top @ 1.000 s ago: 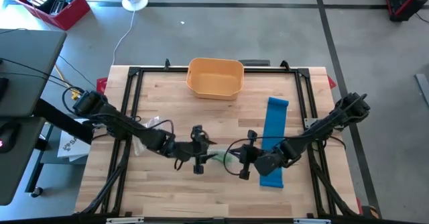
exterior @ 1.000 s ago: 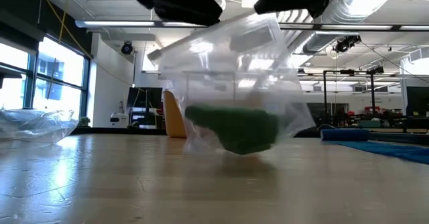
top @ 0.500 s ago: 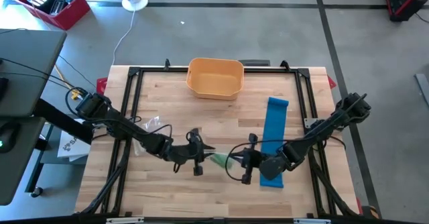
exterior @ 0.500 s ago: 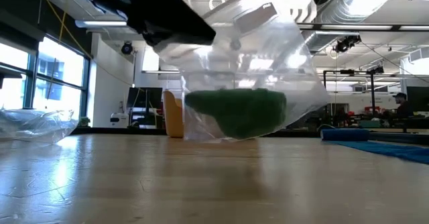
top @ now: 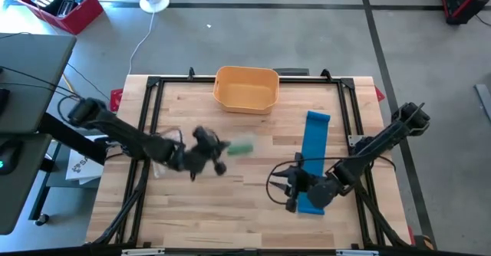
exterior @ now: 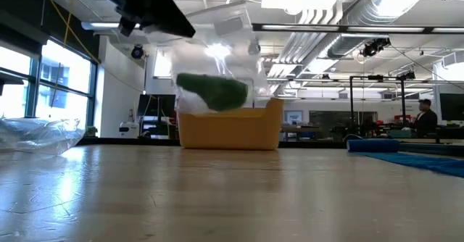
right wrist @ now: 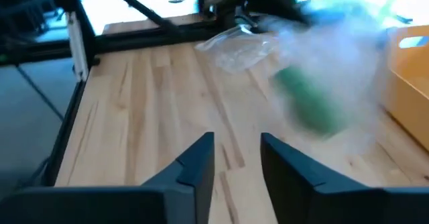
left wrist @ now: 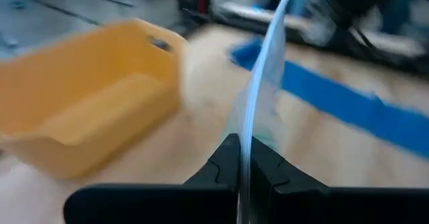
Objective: Roll bandage
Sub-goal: Put the zip bag into the yellow bin, then roll the blue bandage
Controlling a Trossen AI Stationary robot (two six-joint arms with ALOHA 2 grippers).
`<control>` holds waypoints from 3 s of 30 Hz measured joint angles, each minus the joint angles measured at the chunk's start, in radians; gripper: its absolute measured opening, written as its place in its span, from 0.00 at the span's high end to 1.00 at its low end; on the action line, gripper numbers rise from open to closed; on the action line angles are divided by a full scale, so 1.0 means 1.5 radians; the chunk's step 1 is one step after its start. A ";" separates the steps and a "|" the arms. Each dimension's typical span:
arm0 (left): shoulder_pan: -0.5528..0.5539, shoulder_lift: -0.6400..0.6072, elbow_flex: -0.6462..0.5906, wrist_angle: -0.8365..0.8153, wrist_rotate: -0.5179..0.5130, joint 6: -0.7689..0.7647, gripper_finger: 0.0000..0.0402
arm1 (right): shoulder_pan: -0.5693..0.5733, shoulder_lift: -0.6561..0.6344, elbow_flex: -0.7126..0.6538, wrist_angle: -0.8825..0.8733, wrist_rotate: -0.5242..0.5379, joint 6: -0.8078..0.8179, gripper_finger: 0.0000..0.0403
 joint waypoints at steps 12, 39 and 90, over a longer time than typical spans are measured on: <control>0.348 0.003 0.001 0.191 0.135 0.108 1.00 | 0.013 0.001 0.000 0.016 0.016 -0.058 0.69; 0.501 0.018 -0.057 0.227 0.203 -0.060 0.61 | 0.029 0.001 0.000 0.025 0.006 -0.013 0.69; -0.024 0.274 -0.057 0.479 0.441 -0.075 0.61 | 0.161 0.239 0.130 -0.075 -0.537 0.476 0.73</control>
